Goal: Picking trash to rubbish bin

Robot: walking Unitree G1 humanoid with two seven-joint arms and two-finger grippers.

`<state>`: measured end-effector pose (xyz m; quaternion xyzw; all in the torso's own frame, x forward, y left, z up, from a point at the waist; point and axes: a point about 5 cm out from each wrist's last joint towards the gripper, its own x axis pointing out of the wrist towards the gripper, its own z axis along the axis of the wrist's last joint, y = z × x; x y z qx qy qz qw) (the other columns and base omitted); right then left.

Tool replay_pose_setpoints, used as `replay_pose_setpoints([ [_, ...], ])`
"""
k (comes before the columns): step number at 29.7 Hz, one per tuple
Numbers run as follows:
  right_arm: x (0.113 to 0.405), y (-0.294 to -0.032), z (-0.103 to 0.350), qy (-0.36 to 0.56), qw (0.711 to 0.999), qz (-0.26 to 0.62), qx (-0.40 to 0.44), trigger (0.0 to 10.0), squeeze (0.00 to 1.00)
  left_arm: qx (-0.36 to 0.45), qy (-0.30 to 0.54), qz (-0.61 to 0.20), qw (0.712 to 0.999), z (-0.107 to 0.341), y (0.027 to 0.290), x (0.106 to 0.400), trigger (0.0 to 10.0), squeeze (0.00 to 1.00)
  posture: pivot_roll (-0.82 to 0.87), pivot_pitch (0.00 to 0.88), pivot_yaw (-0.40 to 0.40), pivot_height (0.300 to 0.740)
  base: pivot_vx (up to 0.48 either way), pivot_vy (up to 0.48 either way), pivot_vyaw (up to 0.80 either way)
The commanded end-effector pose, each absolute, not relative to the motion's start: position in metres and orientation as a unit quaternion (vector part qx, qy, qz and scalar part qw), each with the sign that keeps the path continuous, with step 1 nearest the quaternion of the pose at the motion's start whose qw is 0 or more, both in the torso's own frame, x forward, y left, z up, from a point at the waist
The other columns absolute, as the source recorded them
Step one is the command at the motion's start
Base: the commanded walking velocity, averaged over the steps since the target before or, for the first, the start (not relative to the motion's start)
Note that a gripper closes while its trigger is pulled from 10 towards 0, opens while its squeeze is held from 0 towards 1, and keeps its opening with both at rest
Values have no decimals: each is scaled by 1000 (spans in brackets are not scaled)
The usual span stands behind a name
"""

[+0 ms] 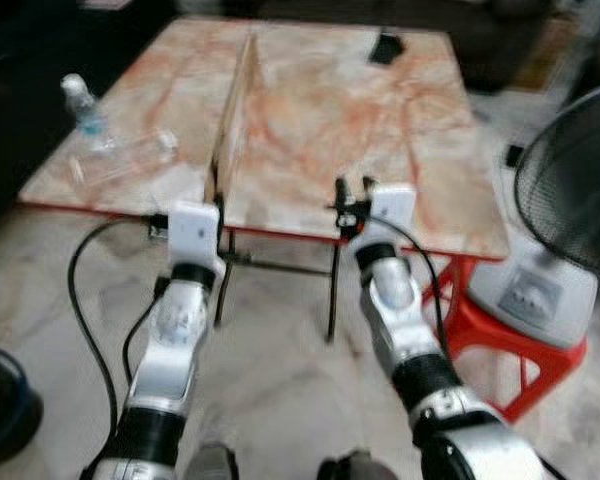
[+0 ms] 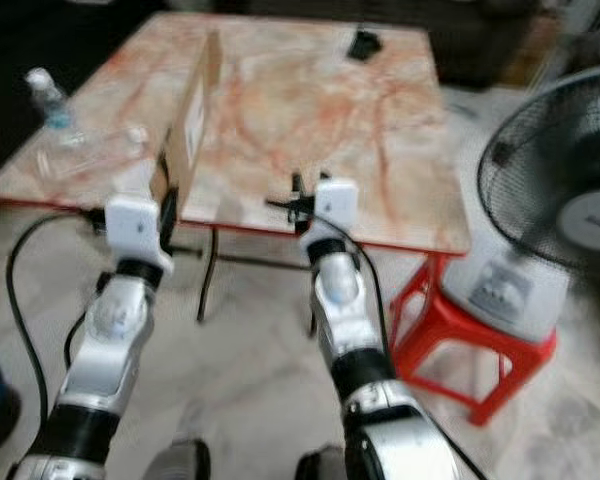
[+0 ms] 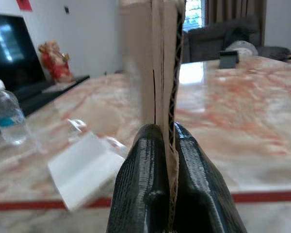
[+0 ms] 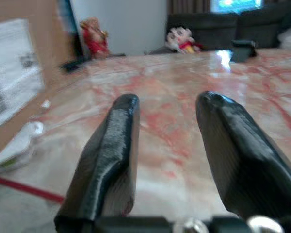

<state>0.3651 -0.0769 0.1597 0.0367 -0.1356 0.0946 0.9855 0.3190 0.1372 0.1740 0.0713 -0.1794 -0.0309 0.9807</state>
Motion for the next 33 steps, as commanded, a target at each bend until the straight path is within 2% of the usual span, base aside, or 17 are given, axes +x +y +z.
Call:
replay_pose_setpoints([
  [1, 365, -78, 160, -138, 985, 93, 39, 10000, 0, 71, -188, -35, 979, 178, 135, 320, 10000, 0, 134, 167, -45, 740, 0, 0, 0],
  [23, 364, -80, 160, -137, 985, 93, 36, 10000, 0, 65, -191, -33, 979, 178, 135, 319, 10000, 0, 127, 175, -53, 740, 0, 0, 0],
  [33, 365, -81, 159, -135, 986, 92, 36, 10000, 0, 64, -190, -32, 979, 178, 136, 320, 10000, 0, 125, 186, -54, 740, -248, 0, 0],
])
